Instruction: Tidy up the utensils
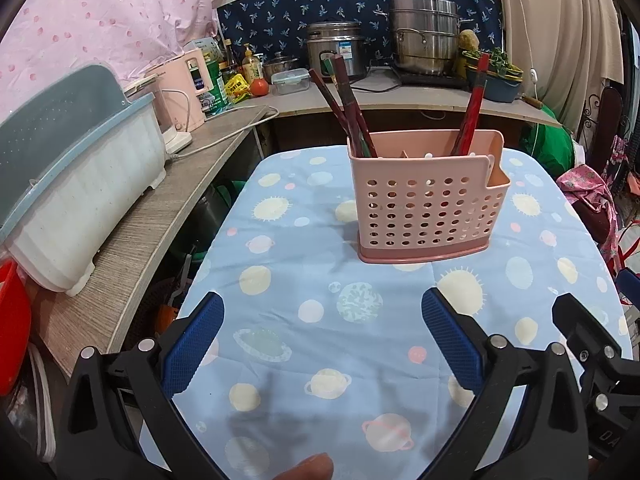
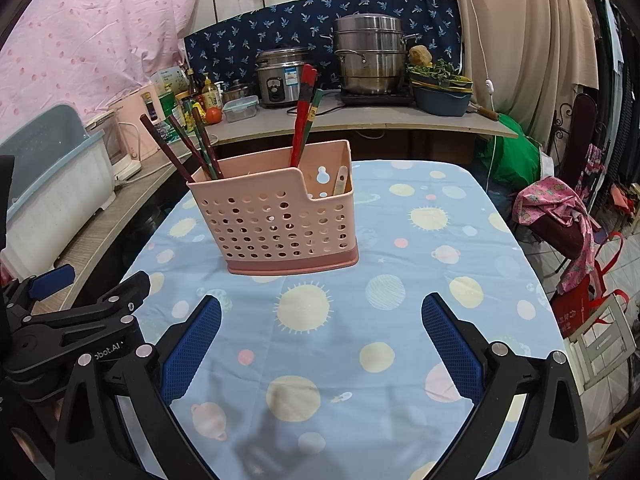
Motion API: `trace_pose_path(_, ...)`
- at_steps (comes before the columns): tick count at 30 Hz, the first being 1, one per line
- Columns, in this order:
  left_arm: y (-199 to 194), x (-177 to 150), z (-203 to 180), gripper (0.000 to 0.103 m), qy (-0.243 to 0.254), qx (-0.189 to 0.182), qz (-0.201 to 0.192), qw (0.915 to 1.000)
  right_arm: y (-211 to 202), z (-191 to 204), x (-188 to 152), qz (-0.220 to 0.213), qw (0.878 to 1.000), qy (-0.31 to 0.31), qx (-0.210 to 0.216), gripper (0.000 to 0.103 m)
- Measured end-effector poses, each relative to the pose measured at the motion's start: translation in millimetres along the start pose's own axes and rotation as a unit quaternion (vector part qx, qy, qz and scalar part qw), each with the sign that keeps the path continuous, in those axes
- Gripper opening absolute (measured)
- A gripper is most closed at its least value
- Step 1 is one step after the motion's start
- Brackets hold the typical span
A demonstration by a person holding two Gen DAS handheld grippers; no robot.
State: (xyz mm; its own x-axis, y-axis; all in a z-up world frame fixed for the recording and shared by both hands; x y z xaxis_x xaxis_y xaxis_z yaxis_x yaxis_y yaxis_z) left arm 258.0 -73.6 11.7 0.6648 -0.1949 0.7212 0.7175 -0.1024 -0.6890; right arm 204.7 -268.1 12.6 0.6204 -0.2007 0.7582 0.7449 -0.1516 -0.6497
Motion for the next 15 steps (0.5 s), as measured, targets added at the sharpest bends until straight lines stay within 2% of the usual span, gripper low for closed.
trace_pose_path(15, 0.0, 1.4, -4.5, 0.095, 0.007, -0.004, 0.0, 1.0, 1.2, 0.4, 0.1, 0.001, 1.0, -0.001, 0.0, 0.097)
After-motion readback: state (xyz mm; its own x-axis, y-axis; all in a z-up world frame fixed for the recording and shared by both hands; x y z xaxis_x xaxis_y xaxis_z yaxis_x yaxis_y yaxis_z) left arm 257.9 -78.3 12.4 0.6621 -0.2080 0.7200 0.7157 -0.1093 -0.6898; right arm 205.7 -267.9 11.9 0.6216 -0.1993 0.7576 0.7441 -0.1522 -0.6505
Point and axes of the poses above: each gripper's, at about its wrist camera, not at the fingertips, and y roughly the way its jaws point, z to its left, x to its top, the point moved 9 cm from there along y, roughly the way its jaws point, and after that the axes turned 5 degrees about -x, right-handed, at the moved point
